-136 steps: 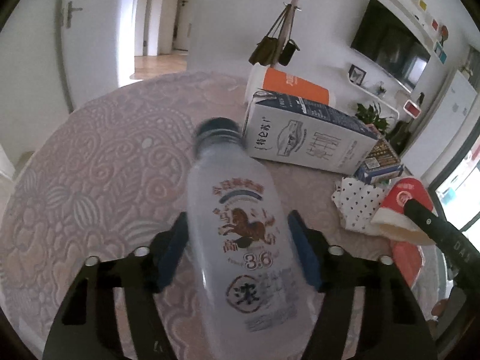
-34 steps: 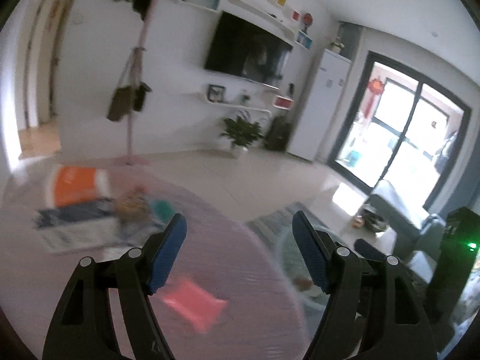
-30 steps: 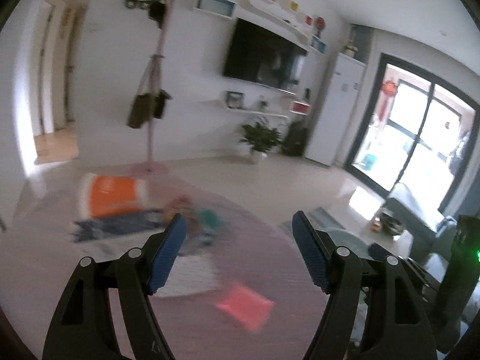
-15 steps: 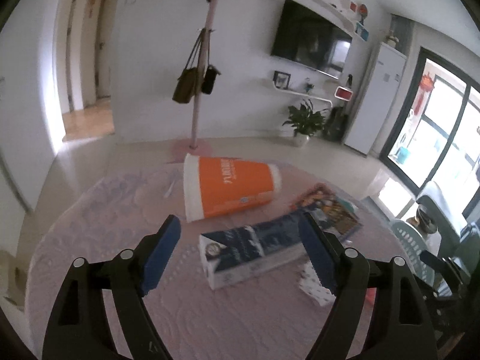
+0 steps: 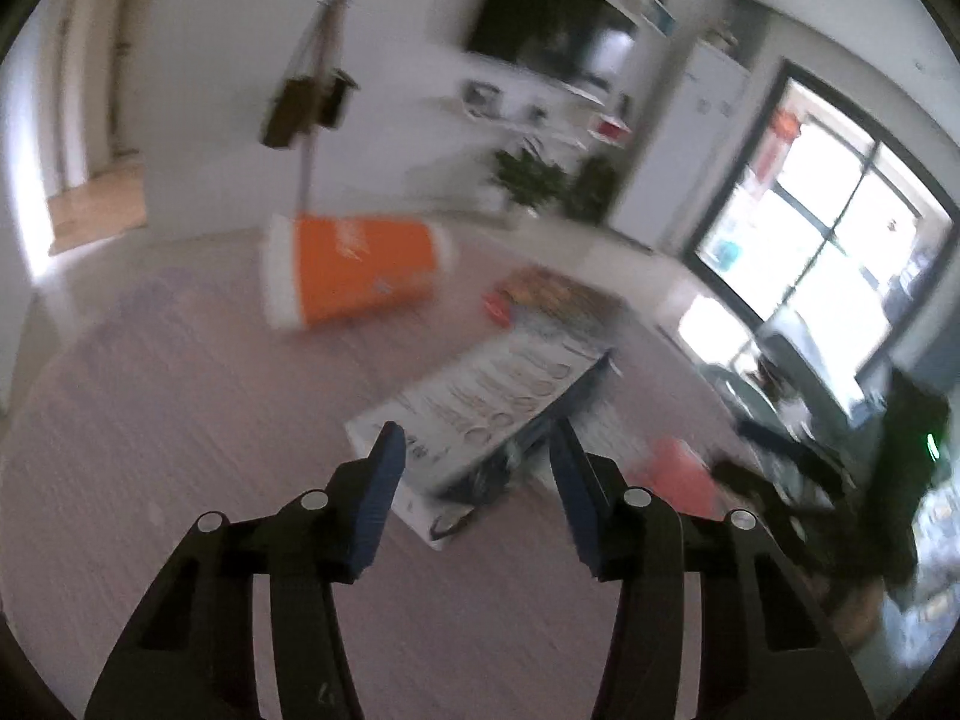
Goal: Collect trash
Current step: 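Move both tools back over the table toward the pink packet, then grasp the white card box with the left gripper while the right grasps the pink packet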
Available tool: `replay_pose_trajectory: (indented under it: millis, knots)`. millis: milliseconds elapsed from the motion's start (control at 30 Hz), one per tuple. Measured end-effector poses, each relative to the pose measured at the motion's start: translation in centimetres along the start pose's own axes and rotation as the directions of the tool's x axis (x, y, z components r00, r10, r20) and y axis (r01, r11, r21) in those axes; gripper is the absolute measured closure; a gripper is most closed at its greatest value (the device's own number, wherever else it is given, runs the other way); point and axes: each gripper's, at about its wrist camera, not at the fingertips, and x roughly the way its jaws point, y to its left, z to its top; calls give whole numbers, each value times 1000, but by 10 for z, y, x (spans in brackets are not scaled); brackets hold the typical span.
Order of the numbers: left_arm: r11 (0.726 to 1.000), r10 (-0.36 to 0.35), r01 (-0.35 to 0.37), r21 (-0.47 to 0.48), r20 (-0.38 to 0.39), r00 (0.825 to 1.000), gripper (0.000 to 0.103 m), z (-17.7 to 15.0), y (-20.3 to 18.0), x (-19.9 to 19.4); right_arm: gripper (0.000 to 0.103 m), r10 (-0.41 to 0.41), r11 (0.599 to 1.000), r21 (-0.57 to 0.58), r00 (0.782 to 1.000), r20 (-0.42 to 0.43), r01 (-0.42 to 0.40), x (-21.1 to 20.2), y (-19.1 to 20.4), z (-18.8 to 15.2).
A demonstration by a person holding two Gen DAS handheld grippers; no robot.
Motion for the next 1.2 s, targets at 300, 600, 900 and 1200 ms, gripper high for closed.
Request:
replay_pose_trajectory:
  millis: [300, 600, 900, 1200]
  knots:
    - [965, 98, -100, 241, 21, 995, 12, 8, -38, 18, 36, 41, 999, 14, 999, -2, -41, -1, -2, 1]
    - [965, 85, -57, 254, -100, 991, 14, 21, -13, 65, 24, 102, 991, -75, 993, -65, -107, 5, 13, -1]
    - [986, 85, -68, 155, -110, 990, 37, 5, -19, 52, 24, 81, 994, -64, 986, -143, -91, 19, 15, -2]
    - [990, 136, -132, 48, -83, 987, 50, -19, -41, 39, 25, 83, 990, -93, 970, -228, -106, 31, 21, -4]
